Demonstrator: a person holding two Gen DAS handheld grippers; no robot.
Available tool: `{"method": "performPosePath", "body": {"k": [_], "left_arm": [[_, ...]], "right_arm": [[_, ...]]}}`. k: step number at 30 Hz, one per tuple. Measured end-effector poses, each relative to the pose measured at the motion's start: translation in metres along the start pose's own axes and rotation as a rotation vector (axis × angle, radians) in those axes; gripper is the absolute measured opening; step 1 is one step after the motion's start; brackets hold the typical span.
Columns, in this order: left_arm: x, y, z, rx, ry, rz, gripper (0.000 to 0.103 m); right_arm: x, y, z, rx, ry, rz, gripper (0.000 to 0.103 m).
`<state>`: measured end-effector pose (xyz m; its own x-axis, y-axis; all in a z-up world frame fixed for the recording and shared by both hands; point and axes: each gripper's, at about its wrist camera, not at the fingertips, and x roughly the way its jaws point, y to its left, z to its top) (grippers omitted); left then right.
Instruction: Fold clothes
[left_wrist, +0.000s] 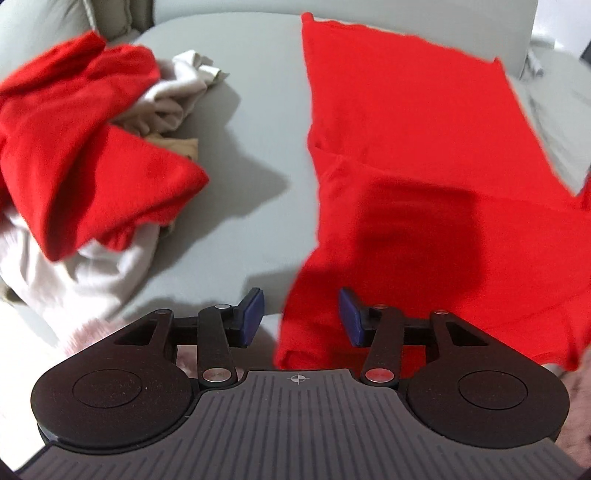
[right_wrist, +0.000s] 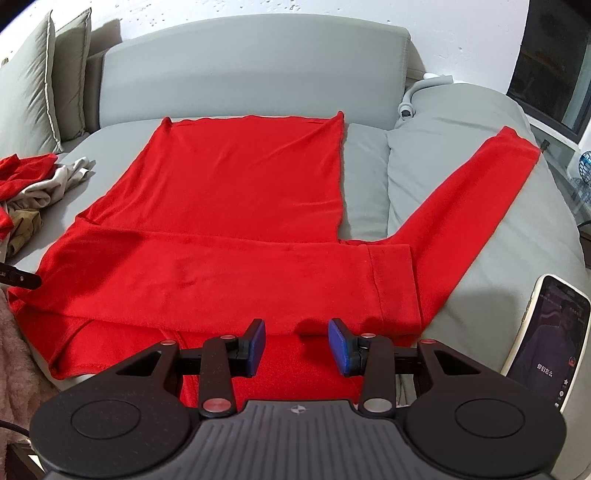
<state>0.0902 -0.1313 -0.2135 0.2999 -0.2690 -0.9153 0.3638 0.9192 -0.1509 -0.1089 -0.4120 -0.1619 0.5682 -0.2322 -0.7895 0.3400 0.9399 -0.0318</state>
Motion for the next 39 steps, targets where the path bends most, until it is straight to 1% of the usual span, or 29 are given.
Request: {"method": "performPosePath", "body": {"k": [1,2,6,7,9,10,11,14,16,19,20,21,23,24,25,26,27,30,31,32,35,37,39], "left_arm": [[-0.004,-0.002,-0.004,-0.005,-0.016,-0.010,0.057],[-0.006,-0.004,-0.007,0.001,-0.015,-0.006,0.059],[0.000,-0.025,-0.015,0.093,0.044,0.042,0.059],[0.002,-0.029,-0.014,0.119,0.049,0.058,0.056],[0.004,-0.036,-0.014,0.159,0.053,0.063,0.038],[0.004,-0.040,-0.013,0.182,0.051,0.064,0.019],[0.003,-0.044,-0.013,0.202,0.049,0.066,0.008],[-0.005,-0.055,-0.015,0.257,0.041,0.095,0.006],[-0.012,-0.054,-0.015,0.239,0.052,0.103,0.006],[-0.006,-0.047,-0.013,0.214,0.078,0.111,0.007],[-0.004,-0.045,-0.013,0.202,0.079,0.108,0.010],[-0.001,-0.042,-0.012,0.190,0.079,0.105,0.015],[-0.001,-0.038,-0.011,0.170,0.076,0.099,0.029],[-0.003,-0.037,-0.011,0.162,0.072,0.097,0.038],[-0.009,-0.034,-0.013,0.145,0.062,0.104,0.055],[-0.015,-0.031,-0.014,0.129,0.052,0.112,0.057],[-0.020,-0.029,-0.016,0.114,0.042,0.119,0.057],[-0.041,-0.033,-0.022,0.108,-0.041,0.101,0.057],[-0.047,-0.037,-0.023,0.122,-0.071,0.093,0.056],[-0.049,-0.042,-0.023,0.135,-0.084,0.086,0.055],[-0.053,-0.069,-0.024,0.207,-0.119,0.050,0.055],[-0.044,-0.092,-0.024,0.258,-0.102,0.035,0.055],[-0.029,-0.107,-0.024,0.303,-0.075,0.052,0.056]], "right_arm": [[0.000,0.001,0.000,-0.004,0.000,-0.001,0.038],[-0.001,0.001,0.000,-0.008,-0.001,-0.002,0.038],[0.002,0.000,0.001,0.000,0.010,-0.002,0.038],[0.002,0.000,0.001,0.001,0.013,-0.003,0.038],[0.003,0.001,0.001,-0.005,0.016,-0.007,0.038],[0.003,0.002,0.001,-0.009,0.017,-0.010,0.038],[0.003,0.003,0.001,-0.014,0.017,-0.013,0.038],[0.002,0.004,0.001,-0.023,0.018,-0.019,0.038],[0.002,0.004,0.000,-0.027,0.020,-0.022,0.038],[0.004,0.005,0.001,-0.032,0.026,-0.022,0.038],[0.004,0.005,0.001,-0.035,0.031,-0.021,0.039],[0.005,0.006,0.001,-0.039,0.035,-0.020,0.039],[0.006,0.007,0.001,-0.046,0.041,-0.018,0.039],[0.005,0.006,0.001,-0.048,0.039,-0.017,0.040],[0.004,0.005,0.001,-0.047,0.033,-0.015,0.041],[0.002,0.004,0.001,-0.038,0.028,-0.009,0.043],[0.001,0.002,0.001,-0.026,0.024,-0.001,0.044],[-0.001,-0.001,0.004,-0.006,0.020,0.023,0.044],[0.000,-0.001,0.006,-0.005,0.023,0.031,0.044],[0.001,0.002,0.008,-0.013,0.030,0.043,0.044],[0.013,0.019,0.018,-0.057,0.095,0.087,0.043],[0.024,0.031,0.023,-0.069,0.130,0.105,0.043],[0.034,0.042,0.026,-0.076,0.147,0.107,0.043]]}}
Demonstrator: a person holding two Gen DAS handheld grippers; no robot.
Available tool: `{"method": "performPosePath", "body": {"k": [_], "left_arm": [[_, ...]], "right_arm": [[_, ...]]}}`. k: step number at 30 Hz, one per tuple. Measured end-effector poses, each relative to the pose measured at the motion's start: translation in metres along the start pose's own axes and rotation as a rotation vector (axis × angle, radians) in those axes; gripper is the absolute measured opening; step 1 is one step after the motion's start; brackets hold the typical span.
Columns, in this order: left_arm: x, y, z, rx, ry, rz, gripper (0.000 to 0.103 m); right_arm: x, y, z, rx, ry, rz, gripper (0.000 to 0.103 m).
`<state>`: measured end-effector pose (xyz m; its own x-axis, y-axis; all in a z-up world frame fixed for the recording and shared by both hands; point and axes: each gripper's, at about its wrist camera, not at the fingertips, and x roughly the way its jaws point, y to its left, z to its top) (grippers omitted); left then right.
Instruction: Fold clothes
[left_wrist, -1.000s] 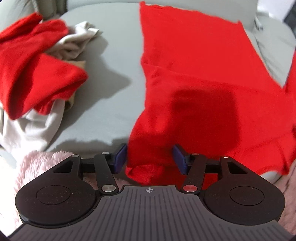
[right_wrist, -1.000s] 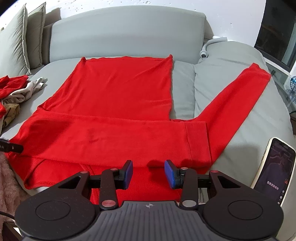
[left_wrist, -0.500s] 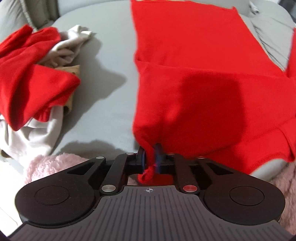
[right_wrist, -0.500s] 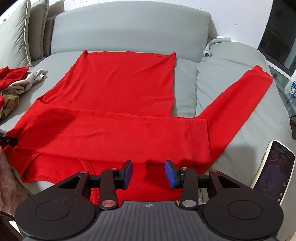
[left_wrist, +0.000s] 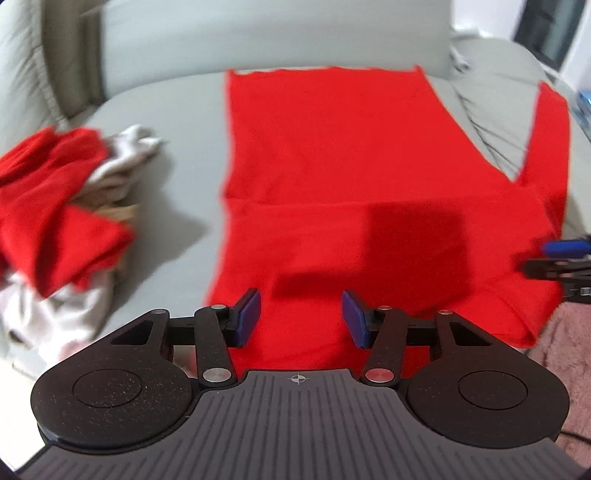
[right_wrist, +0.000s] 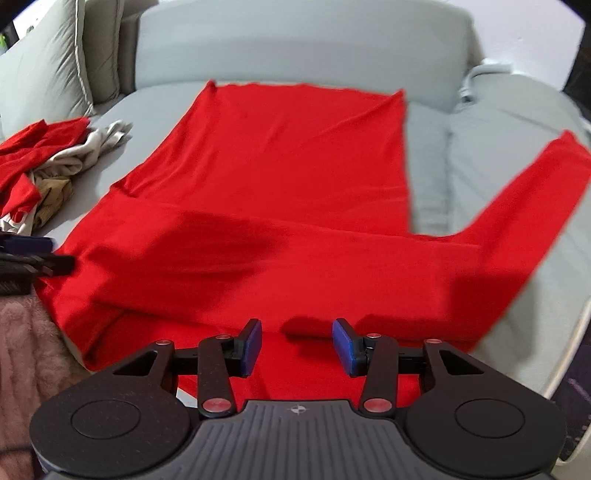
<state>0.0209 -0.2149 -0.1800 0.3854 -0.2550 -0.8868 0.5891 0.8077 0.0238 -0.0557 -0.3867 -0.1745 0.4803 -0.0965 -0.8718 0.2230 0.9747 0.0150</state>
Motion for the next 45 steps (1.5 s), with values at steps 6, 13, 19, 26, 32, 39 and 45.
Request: {"method": "performPosePath", "body": {"k": [6,13,19,26,32,39,45], "left_arm": [[0.028,-0.007,-0.007,-0.003,0.082,0.018,0.058],[0.013,-0.002,-0.024,0.005,0.229,0.035,0.060],[-0.009,-0.016,-0.018,0.023,0.128,0.029,0.061],[-0.004,-0.037,0.010,0.023,0.070,-0.010,0.066],[0.029,-0.056,0.034,0.058,0.108,-0.032,0.066],[0.065,-0.069,0.040,0.037,0.168,-0.046,0.074],[0.076,-0.062,0.042,0.002,0.179,-0.069,0.083]], "right_arm": [[0.017,0.012,-0.004,0.017,0.080,-0.036,0.055],[0.000,0.008,-0.029,0.018,0.260,0.007,0.058],[-0.032,-0.009,-0.013,0.124,0.102,0.088,0.059],[-0.039,-0.048,0.003,0.198,-0.005,0.073,0.060],[-0.037,-0.104,0.013,0.292,-0.067,0.049,0.060],[-0.037,-0.204,0.033,0.441,-0.201,-0.074,0.060],[-0.032,-0.296,0.063,0.573,-0.330,-0.181,0.060]]}}
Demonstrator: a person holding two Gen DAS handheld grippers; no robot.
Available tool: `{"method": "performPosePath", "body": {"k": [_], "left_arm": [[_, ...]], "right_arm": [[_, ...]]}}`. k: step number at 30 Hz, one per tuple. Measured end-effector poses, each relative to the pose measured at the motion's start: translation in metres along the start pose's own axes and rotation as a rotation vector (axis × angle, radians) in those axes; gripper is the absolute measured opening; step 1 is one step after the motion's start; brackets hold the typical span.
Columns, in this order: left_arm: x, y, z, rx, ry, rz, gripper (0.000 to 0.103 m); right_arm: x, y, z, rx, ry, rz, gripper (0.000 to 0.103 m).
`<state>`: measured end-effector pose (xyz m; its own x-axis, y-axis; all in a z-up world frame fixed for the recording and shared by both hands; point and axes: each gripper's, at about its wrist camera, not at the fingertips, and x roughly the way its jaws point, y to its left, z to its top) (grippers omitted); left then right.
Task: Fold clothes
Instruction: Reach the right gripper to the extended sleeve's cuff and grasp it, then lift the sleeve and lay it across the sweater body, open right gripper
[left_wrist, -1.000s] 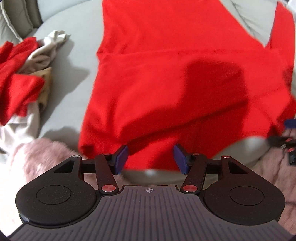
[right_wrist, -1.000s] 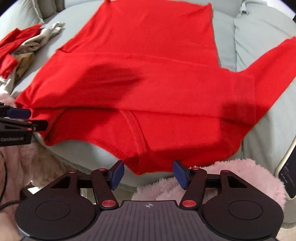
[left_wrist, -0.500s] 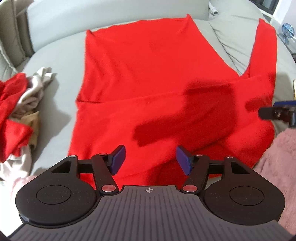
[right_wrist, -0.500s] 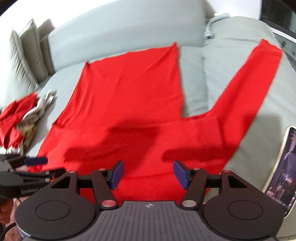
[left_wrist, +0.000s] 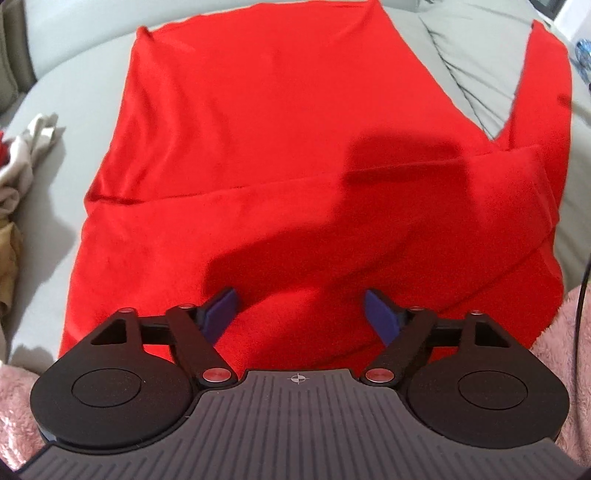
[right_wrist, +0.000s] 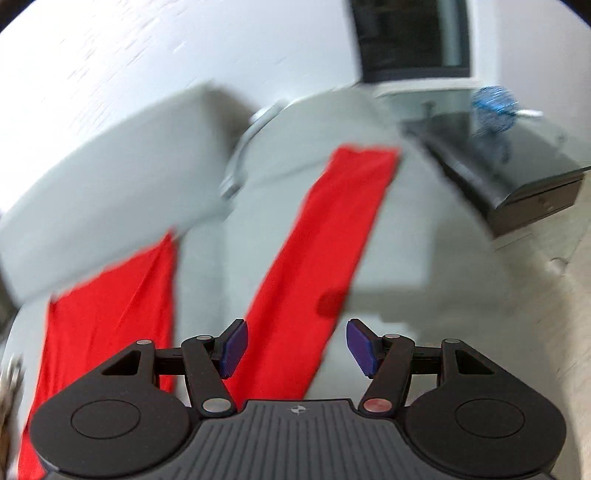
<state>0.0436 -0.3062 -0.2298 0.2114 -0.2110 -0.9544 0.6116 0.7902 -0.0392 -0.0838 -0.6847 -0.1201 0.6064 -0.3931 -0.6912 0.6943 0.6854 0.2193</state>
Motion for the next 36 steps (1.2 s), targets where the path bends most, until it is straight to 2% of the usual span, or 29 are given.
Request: {"method": "performPosePath", "body": {"k": [3,8,16,17,19,20,23,27,29,31,36], "left_arm": [[0.002,-0.001,0.000,-0.005,0.002,0.003,0.083],[0.002,-0.003,0.000,-0.002,-0.001,0.013,0.083],[0.002,-0.001,0.001,-0.003,0.000,0.001,0.083],[0.002,-0.001,0.001,-0.004,0.000,0.000,0.083],[0.002,0.000,0.001,-0.005,0.002,-0.004,0.083],[0.002,0.001,0.001,-0.005,0.003,-0.005,0.083],[0.002,0.000,0.002,0.003,0.002,-0.002,0.083],[0.000,-0.001,0.005,0.023,0.000,-0.001,0.083],[-0.004,-0.003,0.006,0.035,-0.005,0.007,0.077],[-0.019,-0.002,0.005,0.027,-0.046,0.017,0.075],[-0.058,0.011,-0.012,0.002,-0.146,-0.025,0.075]], "right_arm": [[0.026,-0.016,0.030,0.046,-0.047,-0.026,0.060],[0.074,-0.036,0.060,0.124,-0.058,-0.089,0.059],[0.129,-0.051,0.080,0.066,-0.079,-0.225,0.059],[0.131,-0.051,0.080,0.052,-0.078,-0.224,0.052],[0.128,-0.045,0.079,-0.010,-0.091,-0.203,0.025],[0.124,-0.041,0.079,-0.031,-0.100,-0.196,0.006],[0.100,-0.025,0.079,-0.114,-0.157,-0.192,0.006],[0.041,-0.005,0.081,-0.187,-0.255,-0.152,0.006],[0.005,0.011,0.080,-0.230,-0.297,-0.124,0.006],[-0.028,0.026,0.079,-0.271,-0.337,-0.094,0.006],[-0.127,0.081,0.061,-0.372,-0.445,-0.015,0.006]]}}
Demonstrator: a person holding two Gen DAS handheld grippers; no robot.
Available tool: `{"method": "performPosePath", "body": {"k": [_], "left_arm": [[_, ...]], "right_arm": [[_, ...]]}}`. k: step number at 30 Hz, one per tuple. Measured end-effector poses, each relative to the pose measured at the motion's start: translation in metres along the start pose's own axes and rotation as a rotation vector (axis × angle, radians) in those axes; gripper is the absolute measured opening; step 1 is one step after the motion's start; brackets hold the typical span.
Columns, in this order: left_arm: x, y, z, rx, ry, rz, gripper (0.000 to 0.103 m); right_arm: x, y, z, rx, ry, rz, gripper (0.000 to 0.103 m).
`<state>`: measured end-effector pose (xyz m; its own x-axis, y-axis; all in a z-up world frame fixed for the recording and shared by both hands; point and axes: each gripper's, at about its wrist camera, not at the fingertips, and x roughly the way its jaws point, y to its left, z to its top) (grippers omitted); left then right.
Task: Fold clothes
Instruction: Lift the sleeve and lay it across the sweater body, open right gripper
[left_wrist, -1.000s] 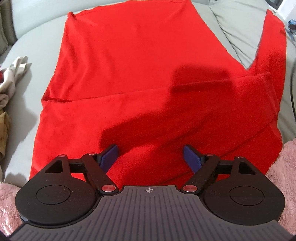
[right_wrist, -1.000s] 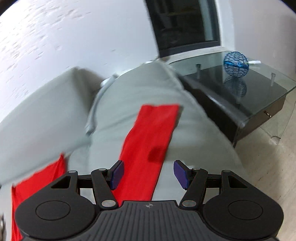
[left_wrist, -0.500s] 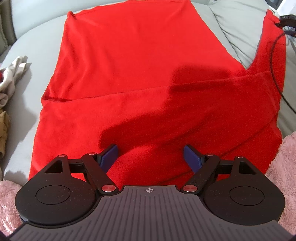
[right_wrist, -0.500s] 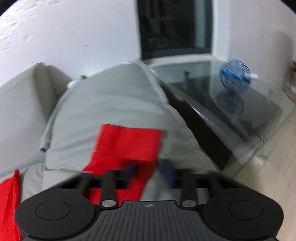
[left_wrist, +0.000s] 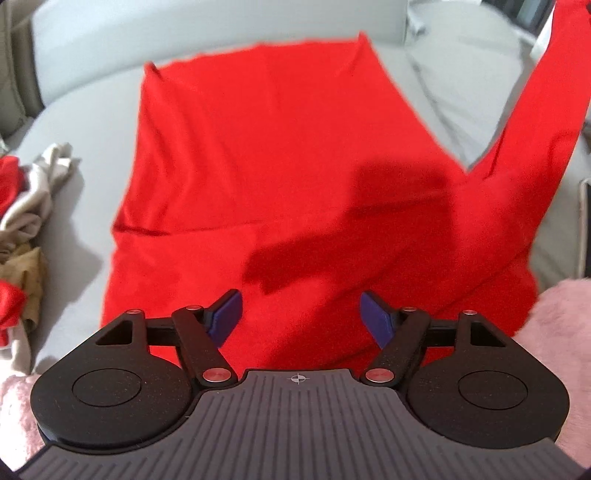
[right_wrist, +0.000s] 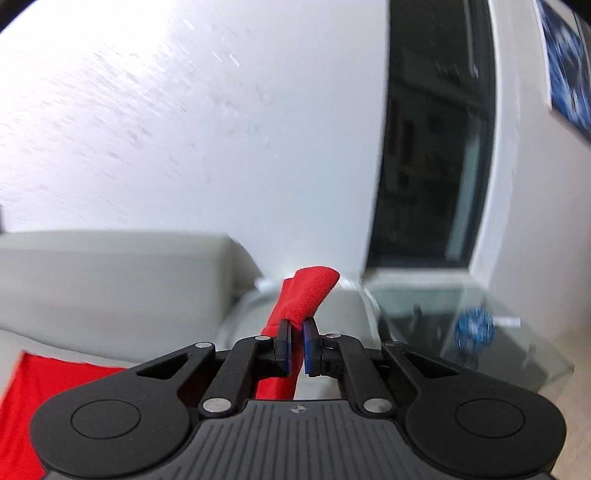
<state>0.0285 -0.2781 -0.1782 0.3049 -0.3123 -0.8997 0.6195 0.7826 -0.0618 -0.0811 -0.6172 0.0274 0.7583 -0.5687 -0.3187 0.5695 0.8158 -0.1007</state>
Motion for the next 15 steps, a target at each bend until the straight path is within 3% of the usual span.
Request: {"method": "performPosePath", "body": {"k": [5,9,12,15], "left_arm": [[-0.033,0.024,-0.017,-0.051,-0.066,-0.016,0.075],[-0.056,0.057,-0.035,-0.131,-0.095,0.007,0.075],[-0.075,0.087,-0.042,-0.204,-0.130,0.034,0.075],[-0.091,0.118,-0.050,-0.297,-0.165,0.051,0.075]], "right_arm": [[-0.067,0.084,-0.008,-0.070,0.008,0.086,0.006],[-0.087,0.163,-0.052,-0.142,0.122,0.196,0.006],[-0.084,0.218,-0.088,-0.140,0.246,0.269,0.006],[-0.081,0.274,-0.109,-0.138,0.317,0.324,0.006]]}}
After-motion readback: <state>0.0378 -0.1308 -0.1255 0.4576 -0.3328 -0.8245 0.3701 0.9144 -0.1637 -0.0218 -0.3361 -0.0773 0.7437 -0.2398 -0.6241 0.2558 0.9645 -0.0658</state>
